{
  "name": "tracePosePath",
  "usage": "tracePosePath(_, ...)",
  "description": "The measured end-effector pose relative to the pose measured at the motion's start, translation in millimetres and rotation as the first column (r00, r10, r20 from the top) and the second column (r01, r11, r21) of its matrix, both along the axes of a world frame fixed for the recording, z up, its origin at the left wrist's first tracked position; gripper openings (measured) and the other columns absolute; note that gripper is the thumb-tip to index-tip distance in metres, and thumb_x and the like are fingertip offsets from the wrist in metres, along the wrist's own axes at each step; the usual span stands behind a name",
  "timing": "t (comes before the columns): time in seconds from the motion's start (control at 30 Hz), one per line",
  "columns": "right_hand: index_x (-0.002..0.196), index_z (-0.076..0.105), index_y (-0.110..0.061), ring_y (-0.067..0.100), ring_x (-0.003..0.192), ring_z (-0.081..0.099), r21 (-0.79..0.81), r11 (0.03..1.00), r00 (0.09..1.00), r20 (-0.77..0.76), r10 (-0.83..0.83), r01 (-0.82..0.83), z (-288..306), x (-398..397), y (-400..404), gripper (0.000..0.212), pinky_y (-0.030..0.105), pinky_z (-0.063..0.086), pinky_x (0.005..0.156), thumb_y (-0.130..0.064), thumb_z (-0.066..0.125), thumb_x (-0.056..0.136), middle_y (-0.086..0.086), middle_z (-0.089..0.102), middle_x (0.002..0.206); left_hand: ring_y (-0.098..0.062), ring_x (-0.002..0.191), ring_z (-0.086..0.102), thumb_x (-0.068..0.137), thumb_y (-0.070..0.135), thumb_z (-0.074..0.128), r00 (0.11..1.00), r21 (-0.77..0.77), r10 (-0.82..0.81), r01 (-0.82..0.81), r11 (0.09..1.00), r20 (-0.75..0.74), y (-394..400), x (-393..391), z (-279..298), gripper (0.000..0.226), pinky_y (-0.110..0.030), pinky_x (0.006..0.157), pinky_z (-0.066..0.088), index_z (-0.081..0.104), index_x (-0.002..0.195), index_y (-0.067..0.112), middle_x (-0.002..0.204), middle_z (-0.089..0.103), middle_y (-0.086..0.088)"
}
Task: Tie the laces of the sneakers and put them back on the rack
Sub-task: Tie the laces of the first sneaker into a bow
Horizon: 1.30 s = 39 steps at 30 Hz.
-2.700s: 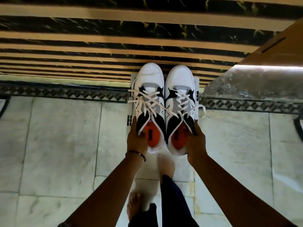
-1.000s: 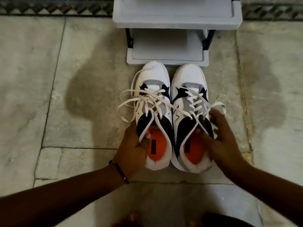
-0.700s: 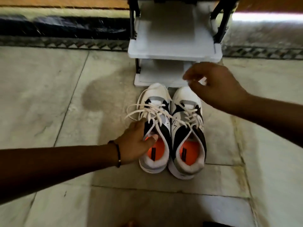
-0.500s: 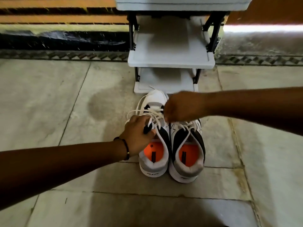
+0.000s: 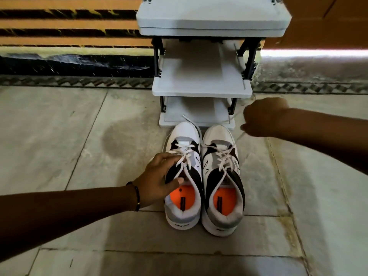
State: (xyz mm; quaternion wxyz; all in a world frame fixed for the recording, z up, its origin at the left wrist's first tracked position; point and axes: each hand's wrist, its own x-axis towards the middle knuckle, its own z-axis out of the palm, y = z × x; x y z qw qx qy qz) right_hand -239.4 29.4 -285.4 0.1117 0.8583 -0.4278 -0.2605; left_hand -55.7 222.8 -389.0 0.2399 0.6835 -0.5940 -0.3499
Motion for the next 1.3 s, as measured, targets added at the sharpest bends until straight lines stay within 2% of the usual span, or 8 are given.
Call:
tracePosePath(0.17,0.1,0.06,-0.014,0.026,0.083,0.057,-0.001,0.993,0.956,0.272,0.111,-0.115,3,2,17,0.033,0.03,0.042,0.066,-0.042,0.046,0.09,0.009,0.064,0.1,-0.006,0.137,0.019,0.073,0.051,0.054,0.994,0.038,0.019,-0.016,0.999,-0.106,1,1,5,0.079,-0.024,0.112,0.021,0.012,0.138,0.033,0.142,0.022,0.01)
tracePosePath(0.27,0.092,0.065,-0.013,0.024,0.081,0.06,0.268,0.939,0.886,0.457,0.075,-0.217,-16,19,47,0.033,0.032,0.049,0.07,-0.043,0.051,0.087,0.008,0.066,0.09,-0.016,0.131,0.038,0.083,0.017,0.061,0.894,0.163,0.196,-0.14,0.977,-0.403,-10,-10,14,0.054,-0.03,0.108,0.033,0.039,0.133,0.015,0.137,0.044,-0.001)
tracePosePath(0.47,0.078,0.066,-0.003,0.027,0.081,0.061,0.564,0.798,0.763,0.606,-0.225,-0.212,-59,49,80,0.032,0.038,0.05,0.072,-0.036,0.065,0.079,0.016,0.067,0.085,-0.01,0.08,0.055,0.093,0.009,0.041,0.661,0.272,0.542,-0.474,0.838,-0.52,-32,-18,40,0.024,-0.008,0.061,0.045,0.059,0.107,0.002,0.094,0.061,-0.002)
tracePosePath(0.6,0.07,0.065,-0.014,0.021,0.081,0.061,0.744,0.644,0.551,0.619,-0.56,-0.181,-64,48,84,0.008,0.033,0.049,0.074,-0.015,0.072,0.073,0.009,0.067,0.082,-0.007,0.08,0.056,0.094,0.018,0.04,0.696,0.182,0.509,-0.491,0.852,-0.506,-34,-9,58,0.027,-0.01,0.055,0.046,0.062,0.1,0.005,0.093,0.062,0.002)
tracePosePath(0.77,0.075,0.061,-0.007,0.004,0.054,0.061,0.899,0.346,0.264,0.414,-0.871,-0.27,-47,39,80,0.011,0.009,0.042,0.044,0.002,0.058,0.081,0.013,0.066,0.079,0.005,0.081,0.061,0.092,0.015,0.044,0.839,-0.051,0.267,-0.329,0.943,-0.475,-35,-7,83,0.021,-0.011,0.063,0.046,0.064,0.093,0.009,0.092,0.064,0.004)
tracePosePath(0.97,0.098,0.062,0.003,0.019,0.08,0.063,0.823,0.37,0.311,0.52,-0.795,-0.43,-19,42,65,0.019,0.028,0.053,0.074,0.003,0.062,0.079,0.009,0.064,0.082,-0.008,0.101,0.061,0.088,0.01,0.05,0.963,-0.323,-0.085,-0.003,0.946,-0.257,-52,-5,105,0.021,-0.014,0.084,0.049,0.065,0.098,0.02,0.103,0.066,-0.004)
tracePosePath(1.07,0.087,0.064,-0.001,0.017,0.069,0.06,0.793,0.41,0.302,0.567,-0.766,-0.45,-11,42,60,0.012,0.029,0.047,0.065,0.006,0.062,0.077,0.006,0.063,0.07,-0.006,0.105,0.057,0.087,0.018,0.048,0.98,-0.28,-0.193,0.173,0.944,-0.046,-56,0,108,0.026,-0.018,0.09,0.047,0.06,0.108,0.026,0.111,0.062,0.002)
tracePosePath(1.3,0.092,0.065,0.008,0.015,0.058,0.056,0.829,0.399,0.251,0.514,-0.82,-0.392,-11,38,52,0.02,0.025,0.044,0.059,-0.01,0.062,0.083,0.004,0.062,0.06,-0.009,0.062,0.063,0.091,0.01,0.045,0.987,-0.117,-0.041,0.022,0.993,-0.158,-53,8,100,0.017,-0.014,0.054,0.048,0.051,0.106,0.015,0.09,0.063,0.002)
